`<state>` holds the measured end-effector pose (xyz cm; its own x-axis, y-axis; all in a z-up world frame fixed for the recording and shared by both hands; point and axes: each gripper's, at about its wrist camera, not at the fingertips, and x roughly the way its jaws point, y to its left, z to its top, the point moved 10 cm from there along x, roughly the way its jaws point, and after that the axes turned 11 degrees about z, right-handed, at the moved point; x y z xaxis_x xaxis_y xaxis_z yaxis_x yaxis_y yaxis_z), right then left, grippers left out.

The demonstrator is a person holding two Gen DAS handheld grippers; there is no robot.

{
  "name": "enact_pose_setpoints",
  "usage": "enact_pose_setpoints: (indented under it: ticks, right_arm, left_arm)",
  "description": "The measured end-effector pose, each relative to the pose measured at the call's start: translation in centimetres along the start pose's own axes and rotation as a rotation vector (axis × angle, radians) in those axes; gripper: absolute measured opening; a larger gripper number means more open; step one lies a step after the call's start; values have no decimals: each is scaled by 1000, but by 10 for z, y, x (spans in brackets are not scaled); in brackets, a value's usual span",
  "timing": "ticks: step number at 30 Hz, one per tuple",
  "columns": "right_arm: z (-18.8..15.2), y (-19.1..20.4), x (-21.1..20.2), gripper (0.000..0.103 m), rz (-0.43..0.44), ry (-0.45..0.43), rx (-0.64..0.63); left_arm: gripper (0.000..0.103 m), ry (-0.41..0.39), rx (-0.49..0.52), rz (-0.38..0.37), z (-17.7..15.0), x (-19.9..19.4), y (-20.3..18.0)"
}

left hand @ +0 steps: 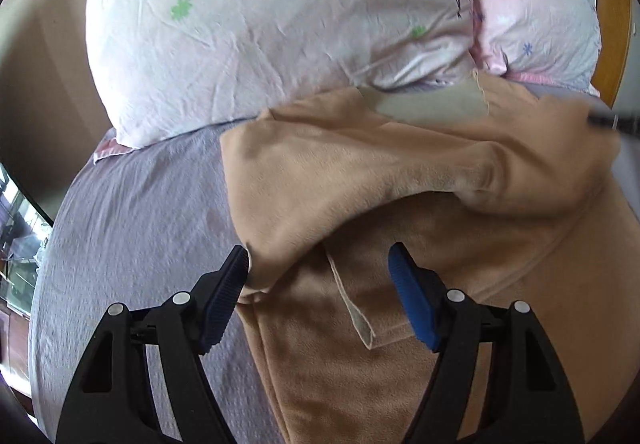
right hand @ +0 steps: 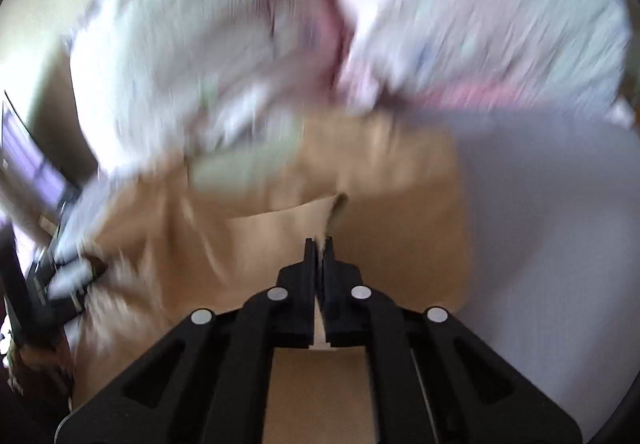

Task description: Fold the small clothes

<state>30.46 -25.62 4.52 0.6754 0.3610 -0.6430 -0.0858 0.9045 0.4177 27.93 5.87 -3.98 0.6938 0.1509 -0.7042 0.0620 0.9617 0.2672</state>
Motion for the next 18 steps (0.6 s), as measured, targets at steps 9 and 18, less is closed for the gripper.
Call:
enact_pose_setpoints:
  ticks: [9, 18]
  right_arm:
    - [-20, -52, 7, 49, -106, 51, 139]
    - [-42, -26, 42, 65, 22, 180, 87]
  left_arm:
    - [73, 16, -1, -25, -11, -11, 3]
    - [80, 77, -79, -104, -2, 3, -3]
